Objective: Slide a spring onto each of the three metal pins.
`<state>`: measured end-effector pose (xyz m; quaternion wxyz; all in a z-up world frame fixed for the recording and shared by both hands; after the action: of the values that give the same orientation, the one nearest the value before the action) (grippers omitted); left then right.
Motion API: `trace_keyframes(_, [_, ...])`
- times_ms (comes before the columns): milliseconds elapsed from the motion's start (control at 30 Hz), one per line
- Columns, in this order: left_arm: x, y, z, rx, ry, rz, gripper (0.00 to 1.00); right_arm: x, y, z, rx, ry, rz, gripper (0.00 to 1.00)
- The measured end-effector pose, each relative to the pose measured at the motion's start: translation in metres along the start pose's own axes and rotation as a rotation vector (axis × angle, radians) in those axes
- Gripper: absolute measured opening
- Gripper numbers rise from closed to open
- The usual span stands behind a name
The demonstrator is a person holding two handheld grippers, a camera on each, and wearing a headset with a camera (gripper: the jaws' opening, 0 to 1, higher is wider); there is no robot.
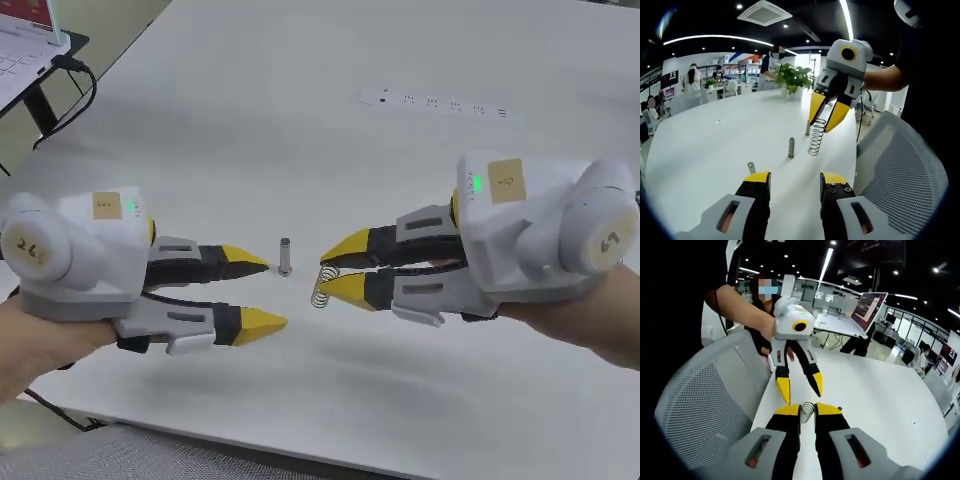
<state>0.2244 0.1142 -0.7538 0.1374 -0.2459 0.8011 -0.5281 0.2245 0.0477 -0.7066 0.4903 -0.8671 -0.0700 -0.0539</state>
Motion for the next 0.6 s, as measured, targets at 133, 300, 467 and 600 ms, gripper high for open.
trace_keyframes(133, [-0.005, 0.004, -0.005, -0.006, -0.021, -0.007, 0.38, 0.003, 0.002, -0.001, -0.003, 0.009, 0.008, 0.07])
trace_keyframes(300, [-0.009, 0.007, -0.009, -0.005, -0.042, -0.014, 0.42, 0.006, 0.005, -0.002, -0.007, 0.019, 0.013, 0.07])
trace_keyframes(467, [-0.013, 0.011, -0.012, -0.009, -0.063, -0.02, 0.48, 0.007, 0.006, -0.002, -0.015, 0.023, 0.011, 0.07])
trace_keyframes(600, [-0.015, 0.013, -0.014, -0.008, -0.077, -0.027, 0.53, 0.007, 0.008, -0.001, -0.026, 0.021, 0.002, 0.07])
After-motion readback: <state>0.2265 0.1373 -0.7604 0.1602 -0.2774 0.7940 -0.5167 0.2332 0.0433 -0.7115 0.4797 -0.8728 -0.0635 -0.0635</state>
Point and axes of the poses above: the centre of the closed fingertips' face, and the gripper's own axes: z roughly forward along the fingers, x roughly to its right, y roughly out of its underside, the point moved 2 cm from there along -z, roughly backward along the fingers, and after that the axes turned 2 degrees about z, right-handed, at the moved point
